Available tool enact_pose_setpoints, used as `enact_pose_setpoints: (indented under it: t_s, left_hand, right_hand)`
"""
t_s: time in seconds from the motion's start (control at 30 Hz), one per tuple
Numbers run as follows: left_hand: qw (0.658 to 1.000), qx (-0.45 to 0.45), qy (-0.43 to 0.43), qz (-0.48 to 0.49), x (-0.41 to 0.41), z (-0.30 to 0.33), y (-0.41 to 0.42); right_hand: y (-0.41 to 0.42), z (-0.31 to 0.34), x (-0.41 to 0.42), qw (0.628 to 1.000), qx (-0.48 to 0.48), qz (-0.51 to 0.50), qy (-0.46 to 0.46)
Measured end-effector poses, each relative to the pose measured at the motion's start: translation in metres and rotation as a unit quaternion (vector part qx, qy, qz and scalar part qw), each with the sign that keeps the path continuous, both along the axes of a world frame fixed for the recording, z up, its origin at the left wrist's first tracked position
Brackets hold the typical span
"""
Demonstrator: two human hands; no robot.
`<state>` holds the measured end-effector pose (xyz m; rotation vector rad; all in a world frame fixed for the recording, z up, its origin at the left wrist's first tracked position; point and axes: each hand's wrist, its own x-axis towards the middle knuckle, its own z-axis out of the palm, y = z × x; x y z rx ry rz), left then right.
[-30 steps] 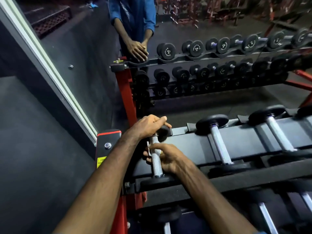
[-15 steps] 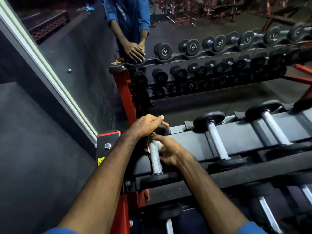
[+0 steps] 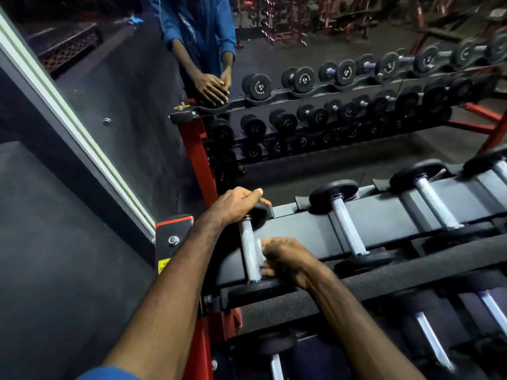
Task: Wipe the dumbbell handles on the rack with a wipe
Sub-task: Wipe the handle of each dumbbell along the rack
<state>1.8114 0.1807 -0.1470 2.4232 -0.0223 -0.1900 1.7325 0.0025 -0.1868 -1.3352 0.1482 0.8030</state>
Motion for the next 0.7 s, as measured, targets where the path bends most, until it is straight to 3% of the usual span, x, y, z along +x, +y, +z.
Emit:
enact_pose_setpoints:
  t_s: [0.1,0.3,0.5,0.6,0.7]
  left_hand:
    - [1.0,0.005,0.007,0.006,0.0,0.002,-0.001]
    - [1.0,-0.008,-0.002,0.008,-0.001,0.0,0.001]
    - [0.999,0.009,-0.028,0.025,-0.006,0.002,-0.003]
    - [0.998,0.032,-0.046,0.033,-0.01,0.003,-0.006]
    - [0.992,0.069,-0.09,0.052,-0.018,0.005,-0.011]
  right_hand:
    - [0.015,0.01,0.014,0.998,-0.004,-0.045,-0.032]
    - [-0.003,-0.003,-0.015,0.995,-0.053,0.004,-0.09]
    - [0.002,0.004,-0.002,0.989,-0.07,-0.02,-0.125]
    - [-0.014,-0.006,-0.022,0.978,-0.111,-0.112,-0.139]
    - [-0.026,-0.009,-0.036,0.963,-0.092,-0.197,-0.157]
